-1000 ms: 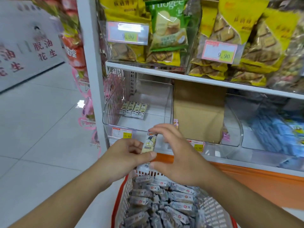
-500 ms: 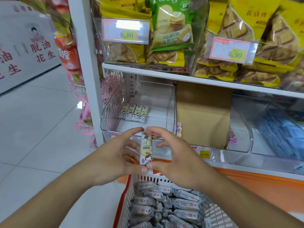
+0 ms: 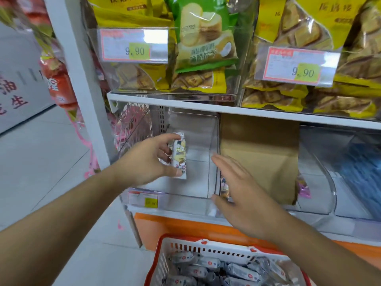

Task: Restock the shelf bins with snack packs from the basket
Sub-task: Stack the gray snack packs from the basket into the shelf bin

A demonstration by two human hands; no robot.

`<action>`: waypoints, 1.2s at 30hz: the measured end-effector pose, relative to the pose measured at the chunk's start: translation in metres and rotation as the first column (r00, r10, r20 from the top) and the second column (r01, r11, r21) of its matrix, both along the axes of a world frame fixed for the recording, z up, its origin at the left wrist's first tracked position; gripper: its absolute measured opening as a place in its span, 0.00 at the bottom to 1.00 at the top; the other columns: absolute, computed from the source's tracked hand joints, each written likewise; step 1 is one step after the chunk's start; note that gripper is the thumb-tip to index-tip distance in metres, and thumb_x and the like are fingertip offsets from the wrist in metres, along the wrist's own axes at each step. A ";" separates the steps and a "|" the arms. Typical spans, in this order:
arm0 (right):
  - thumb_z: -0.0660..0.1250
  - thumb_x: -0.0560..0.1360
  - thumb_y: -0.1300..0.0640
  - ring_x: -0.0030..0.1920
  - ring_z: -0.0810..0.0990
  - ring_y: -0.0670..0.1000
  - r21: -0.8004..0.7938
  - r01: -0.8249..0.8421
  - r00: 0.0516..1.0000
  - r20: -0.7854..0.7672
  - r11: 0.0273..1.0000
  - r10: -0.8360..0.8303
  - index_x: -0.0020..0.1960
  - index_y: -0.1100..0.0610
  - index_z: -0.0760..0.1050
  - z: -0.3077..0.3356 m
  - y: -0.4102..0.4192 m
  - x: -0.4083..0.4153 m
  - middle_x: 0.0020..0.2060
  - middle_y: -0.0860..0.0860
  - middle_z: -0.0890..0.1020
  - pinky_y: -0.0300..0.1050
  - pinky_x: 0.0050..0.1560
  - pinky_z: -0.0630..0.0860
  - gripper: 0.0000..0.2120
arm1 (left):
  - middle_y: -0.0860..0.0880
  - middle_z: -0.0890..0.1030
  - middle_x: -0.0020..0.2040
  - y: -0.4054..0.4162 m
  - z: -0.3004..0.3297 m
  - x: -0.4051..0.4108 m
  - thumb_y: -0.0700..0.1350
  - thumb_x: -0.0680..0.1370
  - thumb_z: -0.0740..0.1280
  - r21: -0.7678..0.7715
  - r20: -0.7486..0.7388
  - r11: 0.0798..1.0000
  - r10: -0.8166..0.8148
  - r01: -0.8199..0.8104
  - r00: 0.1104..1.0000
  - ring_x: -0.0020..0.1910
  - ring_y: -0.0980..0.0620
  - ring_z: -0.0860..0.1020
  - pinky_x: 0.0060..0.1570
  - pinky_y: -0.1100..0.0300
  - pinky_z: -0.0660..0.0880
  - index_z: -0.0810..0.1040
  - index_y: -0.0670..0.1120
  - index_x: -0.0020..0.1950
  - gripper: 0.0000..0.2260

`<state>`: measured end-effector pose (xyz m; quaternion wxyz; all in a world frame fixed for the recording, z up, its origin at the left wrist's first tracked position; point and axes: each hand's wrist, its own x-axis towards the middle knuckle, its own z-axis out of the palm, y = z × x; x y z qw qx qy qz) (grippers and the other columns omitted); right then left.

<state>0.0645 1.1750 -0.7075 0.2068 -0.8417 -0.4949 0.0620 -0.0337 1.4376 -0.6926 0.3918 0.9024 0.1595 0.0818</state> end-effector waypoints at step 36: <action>0.68 0.82 0.47 0.78 0.33 0.32 -0.003 -0.079 0.996 -0.042 0.997 0.079 0.83 0.37 0.37 -0.007 -0.011 0.005 0.77 0.24 0.36 0.35 0.78 0.42 0.45 | 0.52 0.53 0.82 0.040 -0.060 0.081 0.63 0.76 0.71 0.332 -0.310 0.942 0.066 0.042 0.948 0.80 0.42 0.51 0.78 0.44 0.52 0.57 0.69 0.80 0.36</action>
